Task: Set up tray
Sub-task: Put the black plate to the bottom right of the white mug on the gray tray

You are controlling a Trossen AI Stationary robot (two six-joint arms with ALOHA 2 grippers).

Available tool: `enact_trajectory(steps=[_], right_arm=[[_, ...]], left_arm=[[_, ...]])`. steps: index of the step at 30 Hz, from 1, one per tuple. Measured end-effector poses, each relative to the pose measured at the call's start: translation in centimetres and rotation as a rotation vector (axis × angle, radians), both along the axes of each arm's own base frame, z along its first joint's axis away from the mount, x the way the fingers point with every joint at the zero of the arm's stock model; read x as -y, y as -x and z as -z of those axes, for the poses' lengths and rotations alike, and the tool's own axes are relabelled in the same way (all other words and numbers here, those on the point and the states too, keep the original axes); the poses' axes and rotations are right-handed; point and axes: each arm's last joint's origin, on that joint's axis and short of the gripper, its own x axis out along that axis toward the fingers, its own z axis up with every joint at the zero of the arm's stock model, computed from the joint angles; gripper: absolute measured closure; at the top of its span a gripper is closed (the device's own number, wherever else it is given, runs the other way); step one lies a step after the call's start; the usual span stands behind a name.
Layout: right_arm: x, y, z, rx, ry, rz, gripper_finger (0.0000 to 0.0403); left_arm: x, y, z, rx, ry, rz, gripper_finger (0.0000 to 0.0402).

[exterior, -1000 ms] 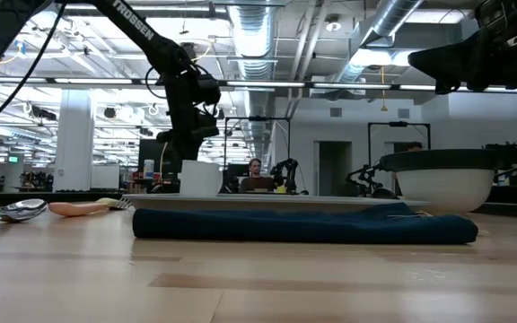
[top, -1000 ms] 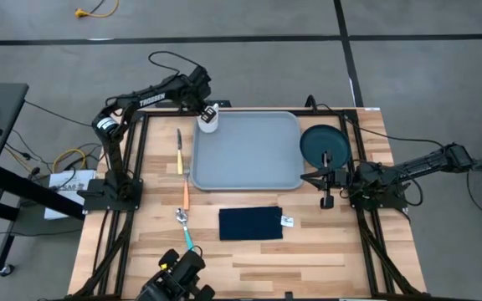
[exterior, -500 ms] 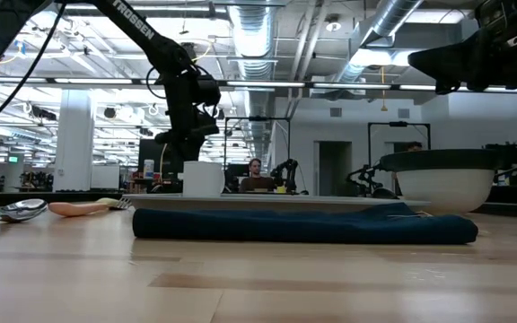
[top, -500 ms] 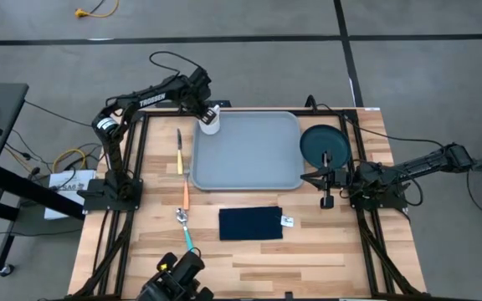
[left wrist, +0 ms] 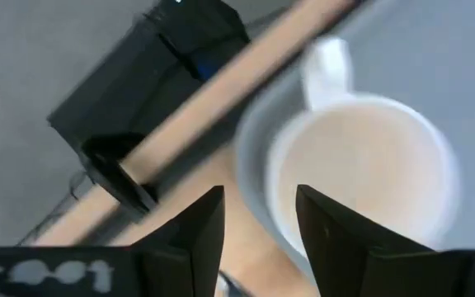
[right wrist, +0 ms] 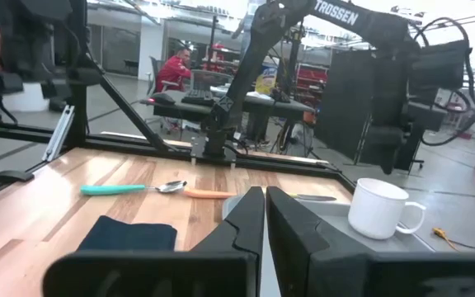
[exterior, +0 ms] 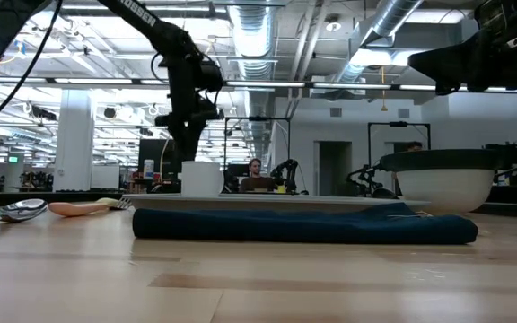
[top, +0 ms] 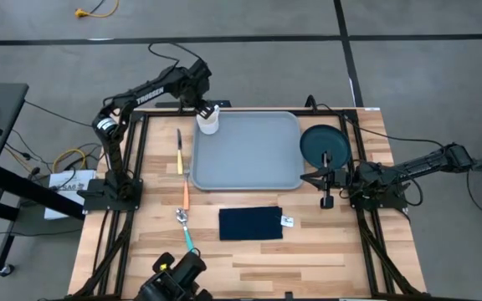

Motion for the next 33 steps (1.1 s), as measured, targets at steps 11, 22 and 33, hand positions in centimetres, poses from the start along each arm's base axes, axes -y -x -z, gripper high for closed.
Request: enact_trajectory(steps=[11, 22, 33], right_arm=[[0.0, 0.0, 0.0, -0.003, 0.004, 0.001, 0.0392], [0.1, 0.0, 0.3, -0.035, 0.025, 0.011, 0.0392], [1.2, -0.2, 0.6, -0.052, -0.022, 0.159, 0.0392]], left_arm=[[7.3, -4.5, -5.9, 0.168, 0.058, 0.225, 0.0262], [23.6, -8.8, -1.6, 0.41, 0.057, 0.944, 0.0262], [29.6, -5.9, 3.4, 0.703, -0.147, 0.975, 0.0262]])
